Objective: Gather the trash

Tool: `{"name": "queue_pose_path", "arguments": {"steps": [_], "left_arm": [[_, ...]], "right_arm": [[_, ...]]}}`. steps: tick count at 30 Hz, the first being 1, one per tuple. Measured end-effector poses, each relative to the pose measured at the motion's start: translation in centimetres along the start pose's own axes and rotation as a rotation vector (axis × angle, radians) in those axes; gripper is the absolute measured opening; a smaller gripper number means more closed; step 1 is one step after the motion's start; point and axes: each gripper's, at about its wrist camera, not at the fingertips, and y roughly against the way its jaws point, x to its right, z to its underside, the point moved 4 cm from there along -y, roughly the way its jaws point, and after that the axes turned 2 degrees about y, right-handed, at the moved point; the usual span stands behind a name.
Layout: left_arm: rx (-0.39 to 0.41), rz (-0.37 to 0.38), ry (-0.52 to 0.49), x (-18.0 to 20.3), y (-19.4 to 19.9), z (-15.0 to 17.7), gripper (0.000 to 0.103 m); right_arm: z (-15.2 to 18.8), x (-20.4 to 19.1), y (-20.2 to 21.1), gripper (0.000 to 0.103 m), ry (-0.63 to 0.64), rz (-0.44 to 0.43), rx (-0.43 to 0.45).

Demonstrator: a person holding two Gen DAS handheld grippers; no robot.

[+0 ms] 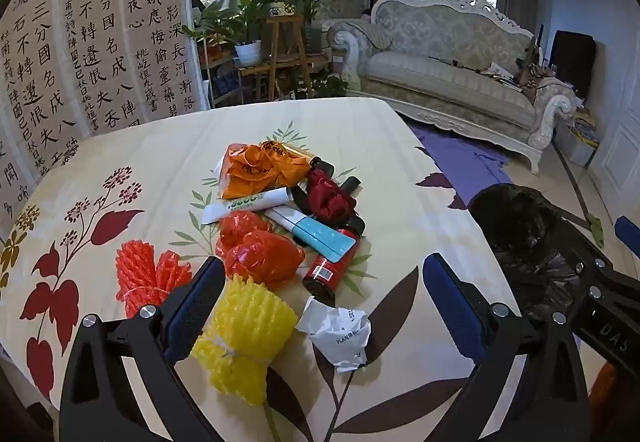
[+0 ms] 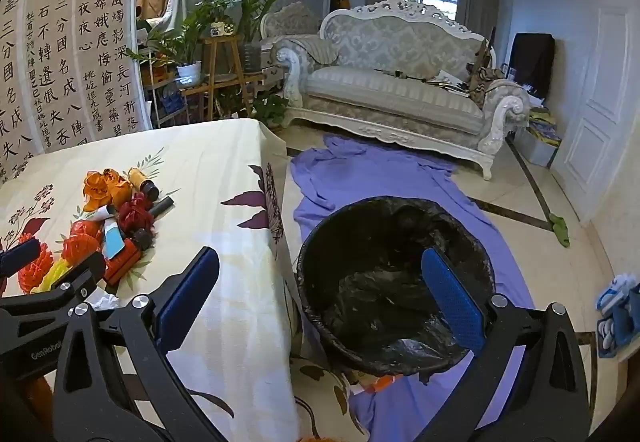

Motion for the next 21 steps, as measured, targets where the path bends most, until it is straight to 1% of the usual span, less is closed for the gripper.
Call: {"name": "queue_pose_path", "arguments": {"steps": [2,4,7,8,12,13,21], "left_arm": [[-0.008,0.003,0.006,-0.3,-0.1,0.1,0.096],[-0.017,-0.007,-0.017,0.1,0.2,-0.4,0.096],[-0.009,-0.005,-0.016,-0.2,0.2,-0.3,0.096],[0.0,-0.009,-0.017,-0.1,0.3,-0.3,0.096],[0.023,-0.028,-0.034,0.4,0.9,0.0,0.096],[0.026,-0.032,-0.041,0.5,0.8,0.2,0.096],[0.028,-0.032,-0.04,0.6,1.0,0.2,0.096]], "right_arm": [[0.0,-0.1,0.1,0.099,0.001,0.0,0.006],[-0.4,0.3,0.1,0.099,-0.001,-0.002,0.005],[-0.7,0.2,0.3,0.099,0.005,-0.005,0.007],[-0.2,0.7,0.3,0.099,-0.006,-0.003,0.003],[-0.3,1.5,0.4,0.099,-0.006,-0.003,0.005],[-0.3,0.8,0.6,0.099,-0.004,0.002,0.007],[-0.2,0.7,0.4,0.099,-0.003,0.002,0.011]]}}
